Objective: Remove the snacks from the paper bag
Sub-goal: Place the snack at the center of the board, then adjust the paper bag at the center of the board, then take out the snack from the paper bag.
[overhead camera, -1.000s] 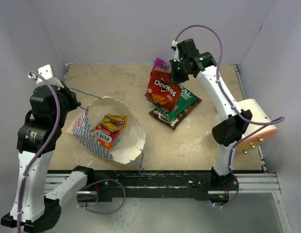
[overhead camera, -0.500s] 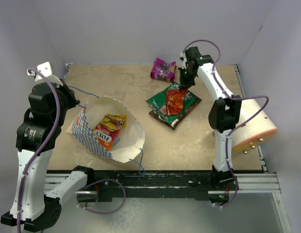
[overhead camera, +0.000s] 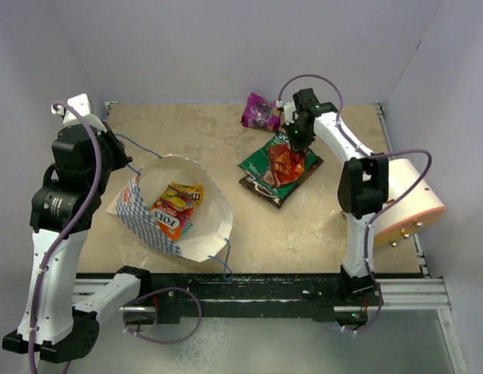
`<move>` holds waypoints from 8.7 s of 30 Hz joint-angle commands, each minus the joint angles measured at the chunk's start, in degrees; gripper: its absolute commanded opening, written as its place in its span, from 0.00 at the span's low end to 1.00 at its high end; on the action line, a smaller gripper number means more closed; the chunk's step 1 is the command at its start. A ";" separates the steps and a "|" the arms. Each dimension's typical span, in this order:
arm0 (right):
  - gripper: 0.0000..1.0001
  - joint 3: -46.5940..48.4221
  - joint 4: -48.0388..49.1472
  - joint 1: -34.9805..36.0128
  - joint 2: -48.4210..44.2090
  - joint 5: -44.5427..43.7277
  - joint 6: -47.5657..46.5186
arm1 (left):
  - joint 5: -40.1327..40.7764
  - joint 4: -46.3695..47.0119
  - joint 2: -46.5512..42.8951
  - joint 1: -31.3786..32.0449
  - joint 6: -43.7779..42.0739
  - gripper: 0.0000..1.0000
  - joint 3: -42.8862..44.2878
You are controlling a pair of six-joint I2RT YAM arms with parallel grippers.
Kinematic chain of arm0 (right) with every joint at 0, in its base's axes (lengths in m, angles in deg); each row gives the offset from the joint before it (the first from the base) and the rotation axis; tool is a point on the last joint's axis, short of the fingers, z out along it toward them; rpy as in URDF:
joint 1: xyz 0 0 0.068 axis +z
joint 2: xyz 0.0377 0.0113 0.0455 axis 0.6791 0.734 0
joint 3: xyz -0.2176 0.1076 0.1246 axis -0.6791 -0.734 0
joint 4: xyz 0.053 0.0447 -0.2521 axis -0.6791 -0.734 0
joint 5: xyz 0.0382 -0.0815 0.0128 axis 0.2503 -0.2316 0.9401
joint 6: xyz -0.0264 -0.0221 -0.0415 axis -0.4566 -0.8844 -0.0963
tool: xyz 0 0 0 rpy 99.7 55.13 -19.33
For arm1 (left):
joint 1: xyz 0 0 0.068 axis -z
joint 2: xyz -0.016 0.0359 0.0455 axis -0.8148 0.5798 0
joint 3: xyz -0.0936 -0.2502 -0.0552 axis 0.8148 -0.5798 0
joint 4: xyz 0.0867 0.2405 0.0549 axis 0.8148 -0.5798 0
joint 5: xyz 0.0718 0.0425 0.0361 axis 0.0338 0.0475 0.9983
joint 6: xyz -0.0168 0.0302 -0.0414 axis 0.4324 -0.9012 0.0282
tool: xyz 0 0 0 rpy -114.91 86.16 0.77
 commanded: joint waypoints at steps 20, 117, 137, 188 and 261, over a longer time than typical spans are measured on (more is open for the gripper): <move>0.00 -13.35 3.45 13.69 -24.88 8.96 -15.46 | -3.06 0.51 -2.60 0.01 -1.21 0.00 0.30; 0.55 -61.06 59.98 61.81 -46.26 8.20 -38.61 | -52.21 -5.97 -7.69 0.01 6.60 0.00 1.35; 0.69 -71.82 79.72 61.61 -38.67 3.63 -41.28 | -48.74 -9.52 -8.05 -0.05 5.14 0.00 -0.57; 0.00 -49.71 80.00 41.32 -29.22 20.75 -21.90 | -7.85 -24.64 -5.47 0.01 10.35 0.00 3.42; 0.05 -53.91 84.71 51.60 -15.84 7.86 -53.77 | -30.13 -15.05 3.42 0.00 6.68 0.00 8.07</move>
